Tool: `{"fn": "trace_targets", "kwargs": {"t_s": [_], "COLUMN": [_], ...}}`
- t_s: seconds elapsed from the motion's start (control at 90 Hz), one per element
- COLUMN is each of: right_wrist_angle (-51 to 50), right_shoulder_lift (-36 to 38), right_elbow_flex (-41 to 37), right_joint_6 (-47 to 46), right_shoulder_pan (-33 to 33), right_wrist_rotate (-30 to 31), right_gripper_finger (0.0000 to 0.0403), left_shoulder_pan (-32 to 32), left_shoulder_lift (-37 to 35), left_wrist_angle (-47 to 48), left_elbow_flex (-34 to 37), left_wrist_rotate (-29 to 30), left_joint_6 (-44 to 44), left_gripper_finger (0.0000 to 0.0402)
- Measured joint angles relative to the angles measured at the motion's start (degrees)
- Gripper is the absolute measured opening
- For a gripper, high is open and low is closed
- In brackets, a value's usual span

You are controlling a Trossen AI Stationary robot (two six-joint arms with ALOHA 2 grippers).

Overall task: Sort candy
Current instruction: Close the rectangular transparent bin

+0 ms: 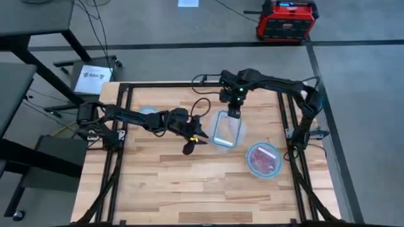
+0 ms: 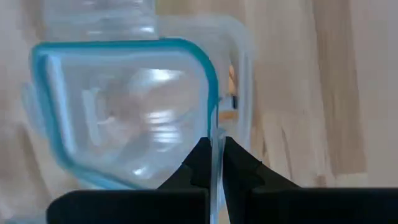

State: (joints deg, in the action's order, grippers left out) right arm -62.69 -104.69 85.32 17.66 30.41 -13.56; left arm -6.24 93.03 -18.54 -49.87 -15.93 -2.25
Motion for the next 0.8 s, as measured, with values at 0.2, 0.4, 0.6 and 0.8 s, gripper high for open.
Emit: {"fn": "trace_targets", "kwargs": {"t_s": [0.2, 0.4, 0.6, 0.8], "right_wrist_angle": [1.19, 2.03, 6.24, 7.01], "right_shoulder_lift": [-1.55, -1.52, -1.48, -1.48], "right_elbow_flex": [0.02, 0.56, 2.55, 2.14], "right_joint_6": [2.13, 2.29, 1.98, 0.64], "right_shoulder_pan": [0.11, -0.21, -1.68, -2.03], "right_wrist_rotate": [2.08, 1.68, 1.60, 1.59], "right_gripper_finger": [0.0017, 0.0015, 0.0030, 0.0045], "left_shoulder_pan": [0.00, 0.00, 0.00, 0.00], "left_shoulder_lift": [0.00, 0.00, 0.00, 0.00], "left_wrist_angle": [2.15, 2.29, 2.57, 3.92], "left_elbow_flex": [0.00, 0.00, 0.00, 0.00], "left_wrist_rotate": [0.09, 0.09, 0.09, 0.09], "left_joint_6": [1.56, 1.50, 1.48, 1.46], "left_gripper_finger": [0.0123, 0.0123, 0.0123, 0.0123]}}
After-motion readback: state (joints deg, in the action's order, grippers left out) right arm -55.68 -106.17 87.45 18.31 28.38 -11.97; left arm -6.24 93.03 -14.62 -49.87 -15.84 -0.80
